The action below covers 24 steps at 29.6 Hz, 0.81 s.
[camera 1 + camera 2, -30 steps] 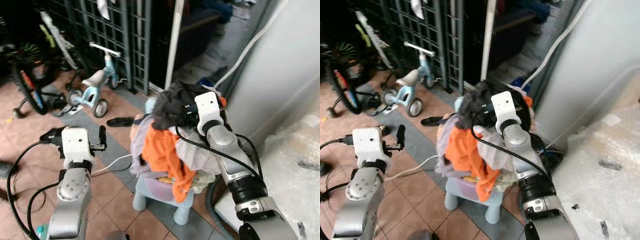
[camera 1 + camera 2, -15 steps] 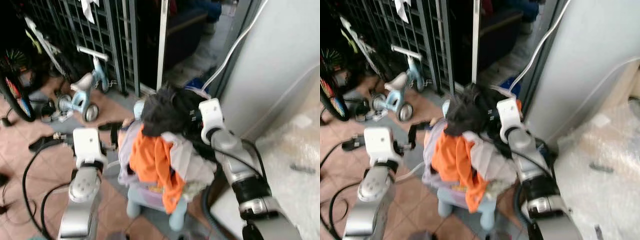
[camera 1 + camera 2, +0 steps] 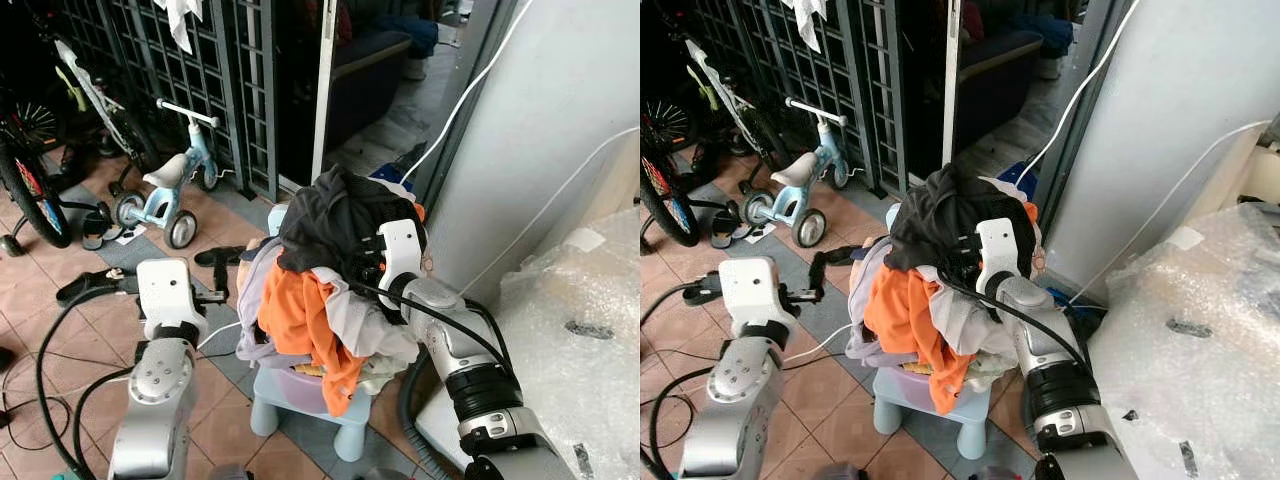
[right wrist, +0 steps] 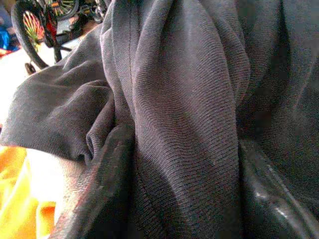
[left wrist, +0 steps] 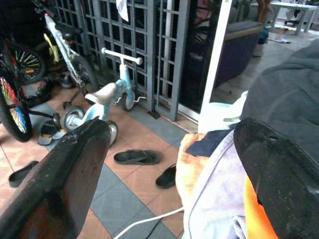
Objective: Clothes washing
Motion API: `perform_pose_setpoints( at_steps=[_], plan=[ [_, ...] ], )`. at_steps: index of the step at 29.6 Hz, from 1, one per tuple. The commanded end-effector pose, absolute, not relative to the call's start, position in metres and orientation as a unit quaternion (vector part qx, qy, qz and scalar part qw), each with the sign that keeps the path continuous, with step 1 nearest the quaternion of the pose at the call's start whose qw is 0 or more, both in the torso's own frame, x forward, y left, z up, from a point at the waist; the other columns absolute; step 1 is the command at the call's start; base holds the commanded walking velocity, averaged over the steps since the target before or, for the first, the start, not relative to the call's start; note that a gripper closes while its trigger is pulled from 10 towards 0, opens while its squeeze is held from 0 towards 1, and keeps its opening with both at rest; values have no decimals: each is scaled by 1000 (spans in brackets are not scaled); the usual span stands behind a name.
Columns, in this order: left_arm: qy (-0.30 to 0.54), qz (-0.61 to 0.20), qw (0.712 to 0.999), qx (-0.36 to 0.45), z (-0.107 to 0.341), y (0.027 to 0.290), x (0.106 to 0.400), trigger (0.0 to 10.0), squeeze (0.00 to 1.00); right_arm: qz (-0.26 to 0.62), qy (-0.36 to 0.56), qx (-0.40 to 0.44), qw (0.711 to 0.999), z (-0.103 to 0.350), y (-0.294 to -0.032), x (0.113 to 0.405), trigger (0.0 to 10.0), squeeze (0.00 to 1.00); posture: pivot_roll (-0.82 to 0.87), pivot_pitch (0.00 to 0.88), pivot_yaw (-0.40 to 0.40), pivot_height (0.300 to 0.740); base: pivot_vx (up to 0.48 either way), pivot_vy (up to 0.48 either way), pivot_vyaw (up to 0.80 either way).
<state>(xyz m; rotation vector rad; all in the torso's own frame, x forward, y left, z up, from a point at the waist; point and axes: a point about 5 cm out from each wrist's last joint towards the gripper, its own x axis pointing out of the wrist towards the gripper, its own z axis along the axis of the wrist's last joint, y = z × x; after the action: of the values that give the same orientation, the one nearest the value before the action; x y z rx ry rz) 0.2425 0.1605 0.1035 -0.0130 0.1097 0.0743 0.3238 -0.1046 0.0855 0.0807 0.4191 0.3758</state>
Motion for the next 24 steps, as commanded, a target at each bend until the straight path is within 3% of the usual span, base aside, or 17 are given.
perform_pose_setpoints(
  at_steps=[1,10,19,24],
  plan=[
    [65,28,997,-7,101,159,242,10000,0,172,206,52,962,85,-104,326,0,0,5,0,2,740,0,0,0],
    [72,-5,997,28,100,157,250,10000,0,140,175,80,971,92,-101,332,0,0,-4,0,59,740,0,0,0],
    [70,16,996,61,94,160,263,10000,0,130,131,69,980,109,-102,335,0,0,-16,0,1,740,0,0,0],
    [64,6,996,60,96,158,267,10000,0,131,72,72,986,127,-100,336,0,0,-22,0,23,740,0,0,0]
  ],
)
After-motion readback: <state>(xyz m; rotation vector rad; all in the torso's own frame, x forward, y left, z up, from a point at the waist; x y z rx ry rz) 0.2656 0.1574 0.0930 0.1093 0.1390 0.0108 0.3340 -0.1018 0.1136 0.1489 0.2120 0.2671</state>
